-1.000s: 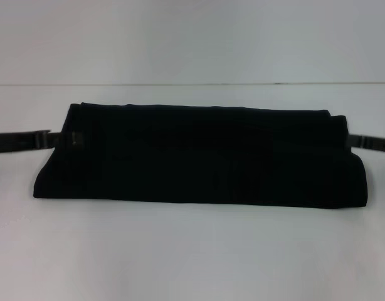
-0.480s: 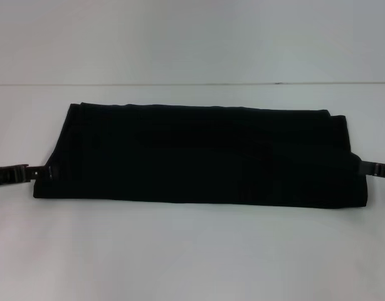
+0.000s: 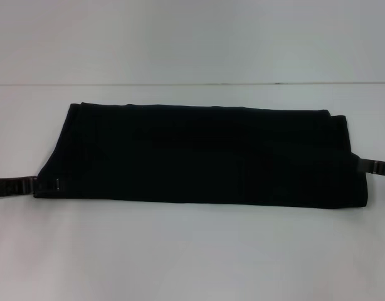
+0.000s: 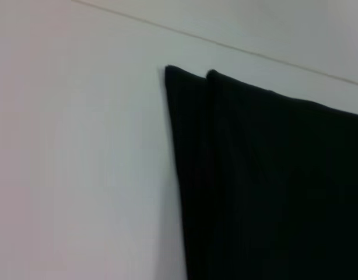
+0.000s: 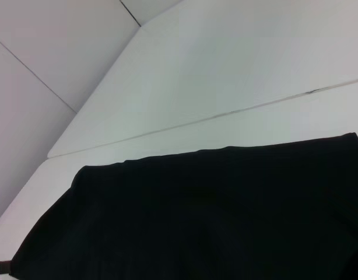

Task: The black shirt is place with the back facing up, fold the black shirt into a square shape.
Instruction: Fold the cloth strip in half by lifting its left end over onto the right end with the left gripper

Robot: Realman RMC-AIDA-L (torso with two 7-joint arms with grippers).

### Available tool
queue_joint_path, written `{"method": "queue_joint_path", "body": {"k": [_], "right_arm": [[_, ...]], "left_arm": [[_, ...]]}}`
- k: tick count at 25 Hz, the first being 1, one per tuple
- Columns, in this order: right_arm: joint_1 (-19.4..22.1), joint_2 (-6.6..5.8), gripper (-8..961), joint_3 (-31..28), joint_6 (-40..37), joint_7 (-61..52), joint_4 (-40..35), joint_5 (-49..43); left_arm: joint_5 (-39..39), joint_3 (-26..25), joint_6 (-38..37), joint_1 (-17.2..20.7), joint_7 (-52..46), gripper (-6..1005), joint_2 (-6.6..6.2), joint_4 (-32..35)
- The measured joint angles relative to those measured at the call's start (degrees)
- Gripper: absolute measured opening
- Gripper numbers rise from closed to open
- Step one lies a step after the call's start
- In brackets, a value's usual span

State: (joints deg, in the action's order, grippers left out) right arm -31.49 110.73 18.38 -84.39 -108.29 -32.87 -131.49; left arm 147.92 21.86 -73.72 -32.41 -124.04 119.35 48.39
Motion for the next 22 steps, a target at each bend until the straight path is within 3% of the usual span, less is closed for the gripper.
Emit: {"method": "queue_joint_path", "body": {"k": [14,17,22], "right_arm": [[0.29,-0.28,641,0.45,0.11,0.10,-0.25,-0.06],[0.53,-0.79,638,2.33,0.13,-0.17,-0.26,-0.08],[0.31,-1.18,633,6.36,2.10,-1.97,0.07,-0.10]], "left_arm": [[0.61,0.89,1.08,-0.57,0.83,752,0.00,-0.10],[0.64,0.90,1.57,-0.56,0.94,504,-0.02,-0.10],[0.74,1.22,2.03,-0.80,0.97,261,-0.15,-0.09]]}}
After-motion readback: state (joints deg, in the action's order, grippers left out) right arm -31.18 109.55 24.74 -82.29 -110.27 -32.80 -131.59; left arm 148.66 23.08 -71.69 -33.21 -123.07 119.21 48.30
